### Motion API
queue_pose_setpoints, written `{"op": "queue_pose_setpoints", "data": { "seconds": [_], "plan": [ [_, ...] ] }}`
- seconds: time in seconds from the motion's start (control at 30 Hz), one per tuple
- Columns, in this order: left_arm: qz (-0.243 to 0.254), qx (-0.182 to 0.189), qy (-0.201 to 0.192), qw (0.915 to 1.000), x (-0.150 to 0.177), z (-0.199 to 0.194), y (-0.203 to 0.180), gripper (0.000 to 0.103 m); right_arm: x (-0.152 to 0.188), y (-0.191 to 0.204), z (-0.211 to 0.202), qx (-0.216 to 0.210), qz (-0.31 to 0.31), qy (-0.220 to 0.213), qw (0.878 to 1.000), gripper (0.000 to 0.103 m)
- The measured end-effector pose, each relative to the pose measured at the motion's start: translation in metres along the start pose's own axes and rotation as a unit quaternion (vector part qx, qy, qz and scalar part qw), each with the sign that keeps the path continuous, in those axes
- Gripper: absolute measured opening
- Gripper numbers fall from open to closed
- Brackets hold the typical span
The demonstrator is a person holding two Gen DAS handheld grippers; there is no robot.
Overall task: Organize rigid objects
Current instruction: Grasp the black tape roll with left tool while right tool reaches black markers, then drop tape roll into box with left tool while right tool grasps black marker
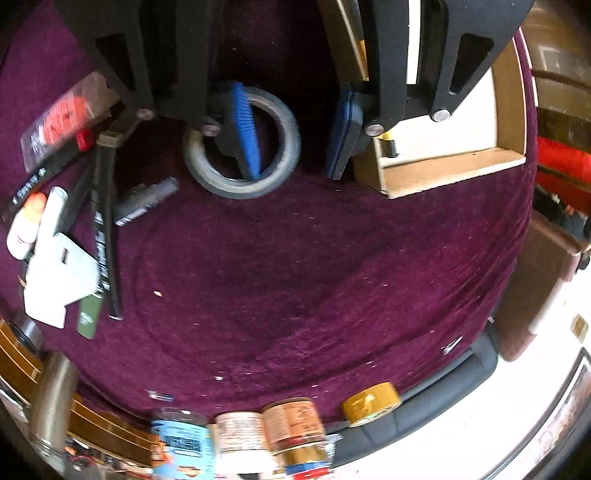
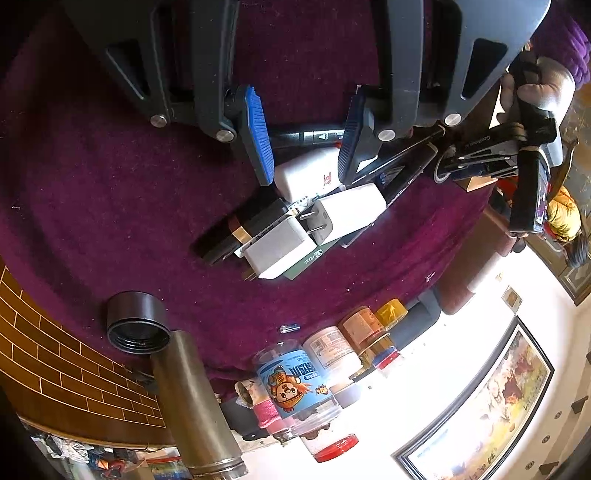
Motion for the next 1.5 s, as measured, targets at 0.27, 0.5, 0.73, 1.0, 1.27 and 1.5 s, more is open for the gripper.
{"op": "queue_pose_setpoints", "data": {
  "seconds": [0.27,0.5,0.73,1.0,1.27,1.5],
  "plan": [
    [-0.029,0.052,-0.053,0.9968,0.001,-0.03,-0.017,0.006,0.001,-0.001,0.006,0.011,-0.003,0.007,1.0,0.033],
    [-0.094,0.12,-0.136,0.979,0.03,-0.109,-0.003,0.006,0.002,-0.002,0.012,0.023,-0.007,0.015,1.0,0.033],
    [-0.155,0.088,-0.168,0.9695,0.084,-0.139,0.065,0.006,0.002,0.01,0.003,0.036,-0.019,0.007,0.999,0.033],
    [-0.253,0.094,-0.08,0.9595,0.107,-0.064,0.14,0.006,-0.003,0.084,0.041,-0.032,-0.029,0.076,0.996,0.034],
    [-0.306,0.111,-0.039,0.9448,0.099,-0.008,0.153,0.009,-0.013,0.098,0.101,0.008,0.006,0.13,0.991,0.033],
    [-0.305,0.142,-0.076,0.9387,0.107,-0.037,0.15,0.014,-0.014,0.095,0.123,0.07,0.008,0.132,0.989,0.033]
  ]
}}
Point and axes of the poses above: each gripper's, at about its wrist camera, not at the fingertips, and z roughly the way its jaws point, y to its left, x to its underside, the point moved 7 cm from there along z, roughly the way its jaws point, and after that the axes turned 1 degree about z, right-handed, at the moved point
